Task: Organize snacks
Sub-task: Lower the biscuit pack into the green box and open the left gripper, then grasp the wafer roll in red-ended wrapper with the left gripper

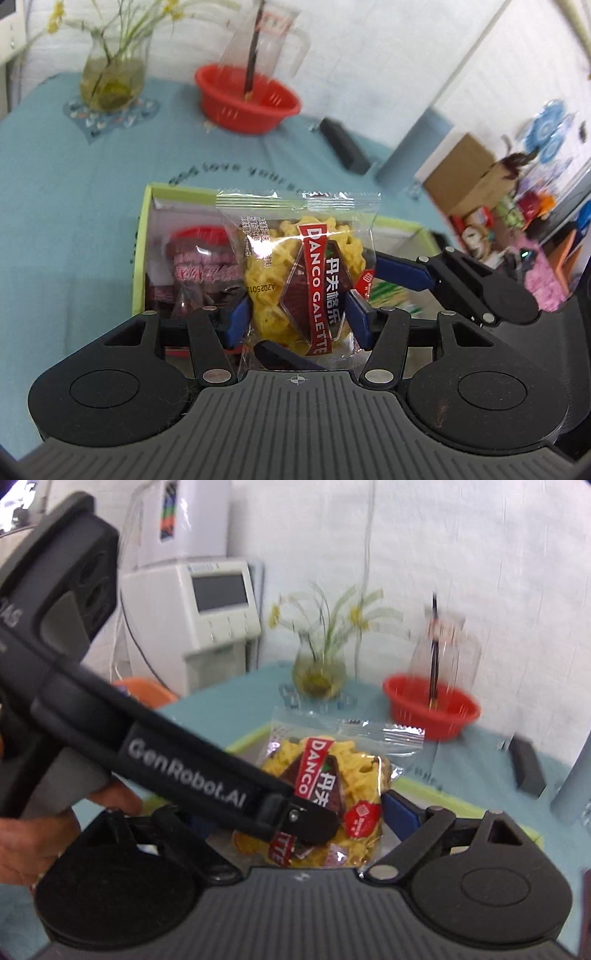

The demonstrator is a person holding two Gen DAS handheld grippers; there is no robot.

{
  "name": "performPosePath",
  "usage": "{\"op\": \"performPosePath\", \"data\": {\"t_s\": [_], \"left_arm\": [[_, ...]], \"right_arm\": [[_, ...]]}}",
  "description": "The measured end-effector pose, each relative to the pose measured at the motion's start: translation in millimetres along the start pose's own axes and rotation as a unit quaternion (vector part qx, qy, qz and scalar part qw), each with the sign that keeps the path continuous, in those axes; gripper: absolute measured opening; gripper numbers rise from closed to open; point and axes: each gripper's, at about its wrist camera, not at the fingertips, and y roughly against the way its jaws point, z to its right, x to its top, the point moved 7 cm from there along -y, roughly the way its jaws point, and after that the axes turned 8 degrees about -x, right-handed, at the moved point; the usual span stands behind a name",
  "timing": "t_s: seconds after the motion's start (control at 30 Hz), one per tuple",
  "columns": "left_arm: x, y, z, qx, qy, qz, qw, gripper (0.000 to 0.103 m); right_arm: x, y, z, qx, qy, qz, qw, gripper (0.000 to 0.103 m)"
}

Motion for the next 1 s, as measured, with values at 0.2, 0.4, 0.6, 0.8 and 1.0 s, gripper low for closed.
{"op": "performPosePath", "data": {"t_s": [0.2,0.4,0.6,0.8,1.0], "left_arm": [[-3,9,8,-0.007,-0.039,0.033,0.9987,0.056],[-13,86,34,-0.007,-0.062,0.127,0.9900,0.075],[-84,149,26,0.002,-0.034,0.183,0.9825,0.078],[-147,179,-30,0.090,0.018,0.164,0.9823,0.075],[-163,171,-75,0.106,0.038,0.116,0.9869,0.073]], "right_arm": [[-16,-19,16,0.030,-0.038,-0.027,0.998,0.093],[-23,58,16,0.018,-0.067,0.050,0.996,0.093],[-80,127,-18,0.036,-0.119,0.063,0.990,0.094],[-120,149,-100,0.114,-0.117,0.033,0.986,0.093],[-133,126,-180,0.173,-0.073,-0.014,0.982,0.093]]}}
